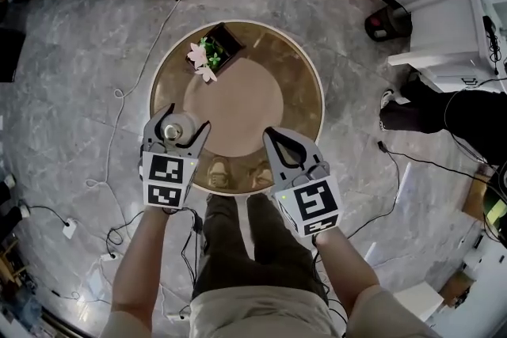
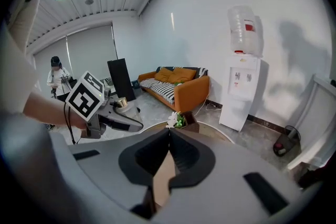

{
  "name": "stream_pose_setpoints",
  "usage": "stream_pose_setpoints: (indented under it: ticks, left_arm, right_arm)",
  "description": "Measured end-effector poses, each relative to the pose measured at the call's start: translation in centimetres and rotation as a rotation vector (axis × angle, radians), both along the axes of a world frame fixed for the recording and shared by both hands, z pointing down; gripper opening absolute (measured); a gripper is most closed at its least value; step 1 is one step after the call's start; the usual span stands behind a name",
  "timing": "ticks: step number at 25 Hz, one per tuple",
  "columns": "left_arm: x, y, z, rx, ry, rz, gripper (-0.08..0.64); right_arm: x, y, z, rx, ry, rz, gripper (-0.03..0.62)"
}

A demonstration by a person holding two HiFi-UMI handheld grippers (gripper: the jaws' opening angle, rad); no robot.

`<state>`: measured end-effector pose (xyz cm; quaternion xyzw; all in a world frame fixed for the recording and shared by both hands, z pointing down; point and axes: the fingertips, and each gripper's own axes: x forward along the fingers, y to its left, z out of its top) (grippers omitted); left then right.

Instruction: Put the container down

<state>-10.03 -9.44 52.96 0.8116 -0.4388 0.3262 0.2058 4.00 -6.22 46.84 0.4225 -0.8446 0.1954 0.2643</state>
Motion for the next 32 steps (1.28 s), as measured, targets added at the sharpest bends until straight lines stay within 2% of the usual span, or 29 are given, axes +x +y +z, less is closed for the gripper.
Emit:
stream_pose_setpoints:
  ticks: [10, 17, 21, 25, 29, 32]
  left_arm:
    - [-0.5, -0.9, 11.8, -0.068, 0.01, -0.024, 0.334]
    - [-0.5, -1.3, 17.7, -0.076, -0.014, -0.01, 0.334]
    - [-0.1, -1.3, 19.5, -0.062, -0.019, 0.01, 0.334]
    - [0.0, -1.0, 21.1, -0.063, -0.066, 0.047, 0.334]
    - [-0.1, -0.9, 22.0, -0.042, -0.067, 0.068, 0.334]
    - [-0.4, -0.6, 22.7, -0.053, -0.101, 0.077, 0.334]
  right_arm:
    - [-2.5, -1.0, 8.4, -0.058, -0.008, -0.037, -0.003]
    - [-3.1, -0.3, 13.4, -0.117, -0.004, -0.053, -0.003]
    - [-3.3, -0.4, 15.3, -0.139, 0.008, -0.069, -0.003]
    - [-3.8, -0.5, 16.3, -0.154, 0.015, -0.087, -0.003]
    - [-4.2, 0.1, 17.5, -0.191, 0.017, -0.077, -0.003]
    - [-4.4, 0.9, 17.9, -0.212, 0.026, -0.077, -0.003]
